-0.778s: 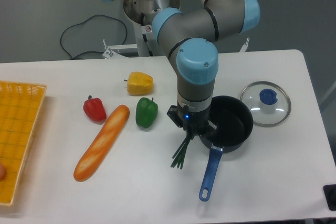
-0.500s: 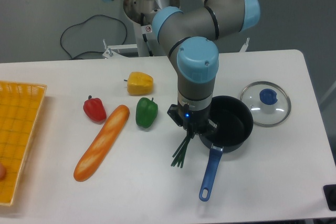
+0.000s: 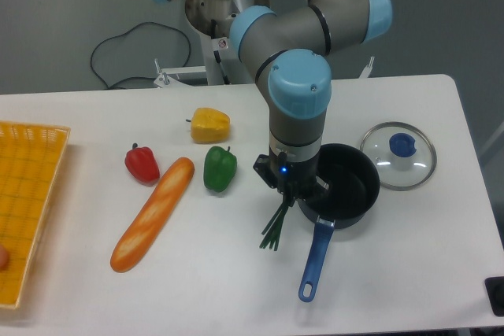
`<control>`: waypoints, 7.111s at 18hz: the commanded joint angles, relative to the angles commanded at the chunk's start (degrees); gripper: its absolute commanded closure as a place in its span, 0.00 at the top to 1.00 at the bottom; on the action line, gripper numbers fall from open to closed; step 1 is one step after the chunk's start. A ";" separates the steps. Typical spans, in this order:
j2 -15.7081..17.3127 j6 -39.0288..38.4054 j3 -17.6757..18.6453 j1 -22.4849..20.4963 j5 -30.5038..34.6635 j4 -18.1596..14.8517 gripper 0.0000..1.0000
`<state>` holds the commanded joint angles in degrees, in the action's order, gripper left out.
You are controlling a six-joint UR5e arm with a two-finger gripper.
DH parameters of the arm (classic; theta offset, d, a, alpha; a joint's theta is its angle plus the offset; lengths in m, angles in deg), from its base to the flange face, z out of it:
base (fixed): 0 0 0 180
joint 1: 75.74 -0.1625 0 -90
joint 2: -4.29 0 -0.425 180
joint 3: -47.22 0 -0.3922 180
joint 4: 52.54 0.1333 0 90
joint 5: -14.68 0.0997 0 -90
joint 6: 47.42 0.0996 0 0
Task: Place the green onion in the pot
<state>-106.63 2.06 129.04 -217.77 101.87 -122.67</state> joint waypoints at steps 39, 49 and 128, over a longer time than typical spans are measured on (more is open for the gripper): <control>2.37 3.60 -2.55 -8.09 -11.42 6.77 0.09; 1.93 3.69 -2.72 -9.40 -16.07 9.22 0.09; -3.60 18.11 4.39 -14.06 -31.38 13.89 0.10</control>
<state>-110.23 20.16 133.44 -231.83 70.49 -108.79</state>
